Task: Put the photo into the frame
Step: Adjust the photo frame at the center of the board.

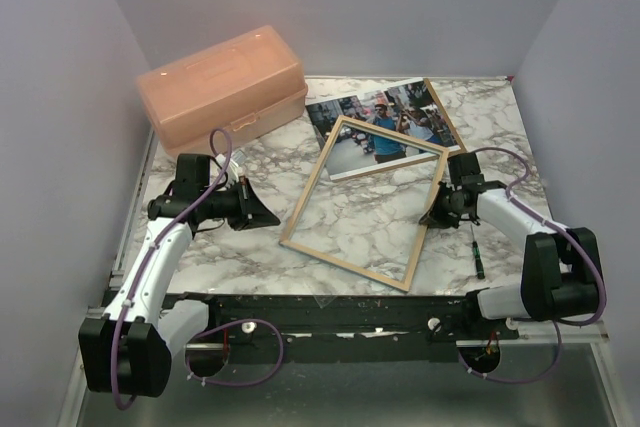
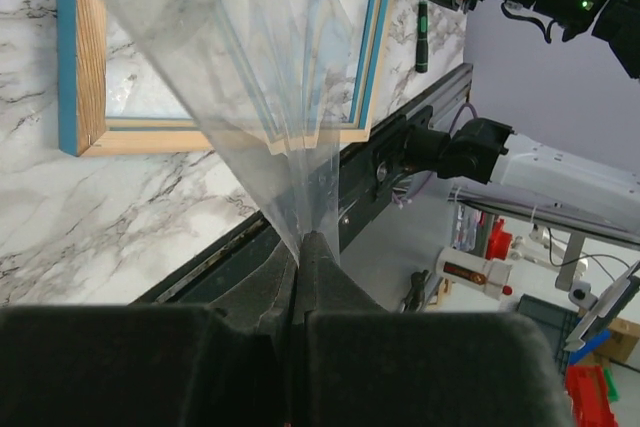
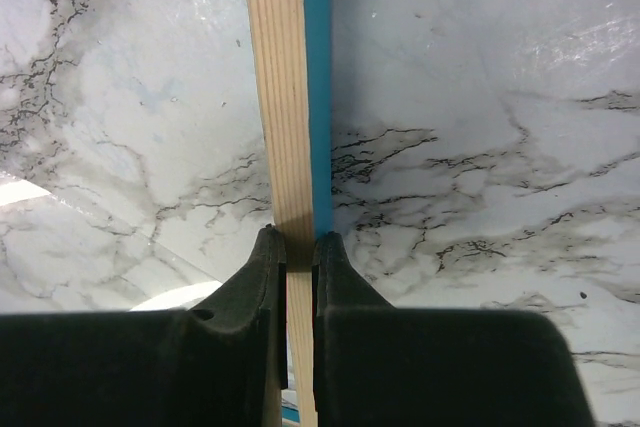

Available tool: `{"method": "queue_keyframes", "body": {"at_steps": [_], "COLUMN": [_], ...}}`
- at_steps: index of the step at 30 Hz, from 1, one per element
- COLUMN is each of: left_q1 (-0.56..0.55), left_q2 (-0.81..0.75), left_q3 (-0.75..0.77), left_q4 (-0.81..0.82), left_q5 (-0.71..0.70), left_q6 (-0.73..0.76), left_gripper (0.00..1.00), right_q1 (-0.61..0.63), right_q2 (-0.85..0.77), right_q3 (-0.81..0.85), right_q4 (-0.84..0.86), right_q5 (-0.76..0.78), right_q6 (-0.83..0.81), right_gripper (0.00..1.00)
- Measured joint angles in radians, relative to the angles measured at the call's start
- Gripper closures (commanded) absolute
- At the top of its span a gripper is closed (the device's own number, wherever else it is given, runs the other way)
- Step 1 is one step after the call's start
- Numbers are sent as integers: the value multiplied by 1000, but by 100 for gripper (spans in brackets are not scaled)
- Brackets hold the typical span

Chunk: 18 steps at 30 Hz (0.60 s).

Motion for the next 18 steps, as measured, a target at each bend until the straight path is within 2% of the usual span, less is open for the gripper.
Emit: {"method": "queue_keyframes", "body": {"at_steps": [10,18], "left_q1": [0,0], "left_q2": [-51,-94], "left_q3": [89,182], "left_q4": [-79,-106], "left_q5": [27,35], "left_q6": [41,47], "left_gripper": [100,100], "right_q1": [11,107], "right_q2": [1,35], "right_q3": [11,53], "right_q4": [-29,-51], "right_q5": [-8,-4], "right_q6": [-34,-59], "right_gripper": [99,99]}}
